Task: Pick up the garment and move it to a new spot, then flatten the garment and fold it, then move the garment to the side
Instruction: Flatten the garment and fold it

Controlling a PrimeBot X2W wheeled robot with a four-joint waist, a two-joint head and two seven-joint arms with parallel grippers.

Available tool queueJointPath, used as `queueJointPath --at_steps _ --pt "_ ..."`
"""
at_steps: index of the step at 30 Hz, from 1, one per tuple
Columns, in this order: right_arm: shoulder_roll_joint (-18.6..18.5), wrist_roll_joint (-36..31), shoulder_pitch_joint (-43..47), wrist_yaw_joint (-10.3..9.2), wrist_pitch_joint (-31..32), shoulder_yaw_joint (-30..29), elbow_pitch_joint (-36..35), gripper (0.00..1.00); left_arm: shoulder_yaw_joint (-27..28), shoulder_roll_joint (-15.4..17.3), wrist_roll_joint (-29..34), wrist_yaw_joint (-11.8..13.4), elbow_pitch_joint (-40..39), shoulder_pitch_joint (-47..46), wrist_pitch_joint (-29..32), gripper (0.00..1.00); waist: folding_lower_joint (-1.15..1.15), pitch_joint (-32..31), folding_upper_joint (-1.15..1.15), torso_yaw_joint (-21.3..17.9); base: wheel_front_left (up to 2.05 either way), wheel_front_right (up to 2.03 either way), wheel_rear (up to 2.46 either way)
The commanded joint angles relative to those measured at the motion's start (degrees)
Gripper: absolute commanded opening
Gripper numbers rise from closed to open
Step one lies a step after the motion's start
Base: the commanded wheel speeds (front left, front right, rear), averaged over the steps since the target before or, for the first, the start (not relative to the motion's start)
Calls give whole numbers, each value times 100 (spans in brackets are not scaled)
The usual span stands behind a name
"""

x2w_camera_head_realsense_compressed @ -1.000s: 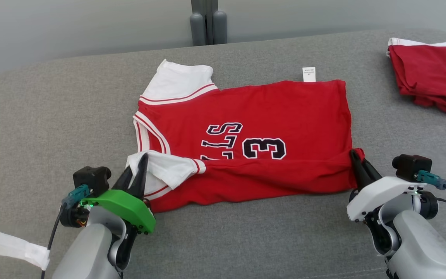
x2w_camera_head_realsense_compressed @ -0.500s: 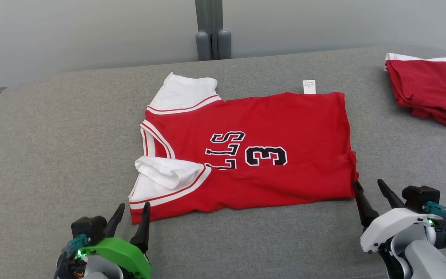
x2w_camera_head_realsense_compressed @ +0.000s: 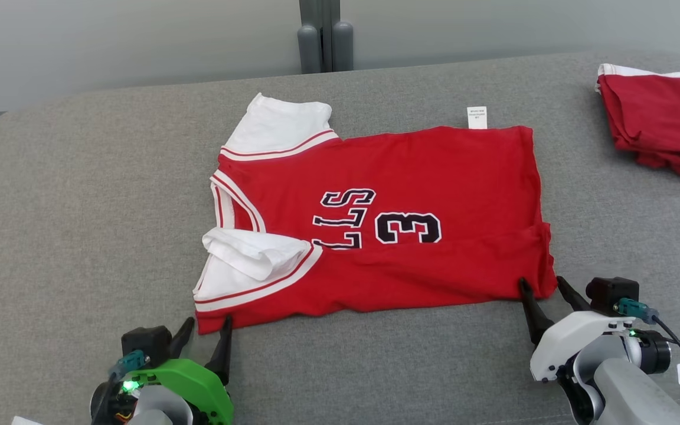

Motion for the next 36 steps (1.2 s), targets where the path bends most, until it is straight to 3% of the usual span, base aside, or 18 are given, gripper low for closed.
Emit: queueJointPath --at_steps 1,2,4,5,6,8,14,20,28,36 --pt "21 53 -95 -10 -15 34 80 87 27 11 31 32 101 -138 -10 100 0 32 0 -3 0 0 0" --pt "33 70 -131 -10 -16 46 127 66 54 -21 1 39 164 -175 -11 100 0 42 0 -4 0 0 0" --pt "69 122 -184 -10 -18 84 229 42 47 -62 -18 60 416 -229 32 100 0 57 0 -11 0 0 0" --pt "92 147 -217 -10 -19 107 283 16 -8 -67 26 43 541 -282 42 100 0 63 0 -15 0 0 0" --pt "106 172 -254 -10 -20 131 328 0 -17 -116 -20 24 630 -330 38 50 0 68 0 -18 0 0 0" --pt "119 202 -296 -10 -21 153 355 0 -64 -178 -93 -1 742 -373 35 0 0 63 0 -15 0 0 0" --pt "93 278 -102 -10 -22 104 204 0 -73 -159 -196 -41 598 -300 -8 0 0 -162 0 21 0 0 0" --pt "37 346 378 -11 -20 8 -239 0 244 32 -74 -43 -349 287 -12 0 0 -570 0 96 0 0 0" --pt "-57 431 1021 -10 -20 82 -857 0 496 132 90 215 -1546 1396 -15 0 0 -775 0 126 0 0 0" --pt "-136 724 1696 -11 162 -178 -1164 0 456 91 32 453 -2043 2308 9 0 0 -866 0 180 0 0 0"
